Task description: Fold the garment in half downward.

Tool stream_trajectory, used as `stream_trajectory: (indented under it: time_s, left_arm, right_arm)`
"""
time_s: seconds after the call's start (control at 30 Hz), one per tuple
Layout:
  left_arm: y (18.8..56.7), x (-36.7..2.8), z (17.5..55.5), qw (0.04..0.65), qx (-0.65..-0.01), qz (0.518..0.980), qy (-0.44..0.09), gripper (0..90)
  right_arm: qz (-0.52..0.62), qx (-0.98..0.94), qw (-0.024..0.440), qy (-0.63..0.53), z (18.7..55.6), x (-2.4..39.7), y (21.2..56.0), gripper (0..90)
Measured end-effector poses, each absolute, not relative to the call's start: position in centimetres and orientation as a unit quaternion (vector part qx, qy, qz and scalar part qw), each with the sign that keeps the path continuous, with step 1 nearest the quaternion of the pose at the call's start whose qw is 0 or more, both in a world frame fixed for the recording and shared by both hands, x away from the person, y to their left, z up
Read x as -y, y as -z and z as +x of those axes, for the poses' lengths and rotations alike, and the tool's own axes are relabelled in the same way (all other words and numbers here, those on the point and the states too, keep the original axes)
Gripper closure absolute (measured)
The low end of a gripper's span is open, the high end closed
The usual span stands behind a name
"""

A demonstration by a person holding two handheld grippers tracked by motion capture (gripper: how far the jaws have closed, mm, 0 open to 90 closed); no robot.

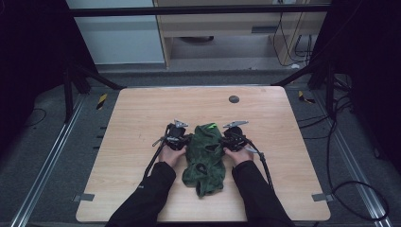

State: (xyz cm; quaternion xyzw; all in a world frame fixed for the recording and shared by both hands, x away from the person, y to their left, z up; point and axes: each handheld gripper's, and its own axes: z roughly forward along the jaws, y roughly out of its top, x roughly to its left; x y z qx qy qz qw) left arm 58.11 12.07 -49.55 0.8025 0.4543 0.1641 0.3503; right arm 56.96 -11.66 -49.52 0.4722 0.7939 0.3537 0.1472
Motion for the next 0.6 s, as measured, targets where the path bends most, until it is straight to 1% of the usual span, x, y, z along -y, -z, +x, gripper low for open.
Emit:
stream_trajectory:
  time_s: [0.03,0.17,0.33,0.6]
  left_arm:
    - [49.5,-12.1,58.2,0.353,-0.455,0.801,-0.163,87.4]
    - [49.4,-12.2,58.0,0.354,-0.454,0.801,-0.161,88.4]
    - [49.0,-12.4,58.0,0.362,-0.455,0.798,-0.158,88.9]
    - [47.5,-12.7,57.2,0.381,-0.446,0.794,-0.159,89.0]
  right_arm:
    - [0.469,-0.796,0.150,-0.353,57.0,11.6,49.5,82.4]
    - [0.472,-0.792,0.150,-0.356,56.9,11.7,49.3,84.1]
    - [0.470,-0.790,0.152,-0.363,56.8,11.8,49.1,84.9]
    - [0.458,-0.781,0.162,-0.393,56.3,12.2,47.6,85.2]
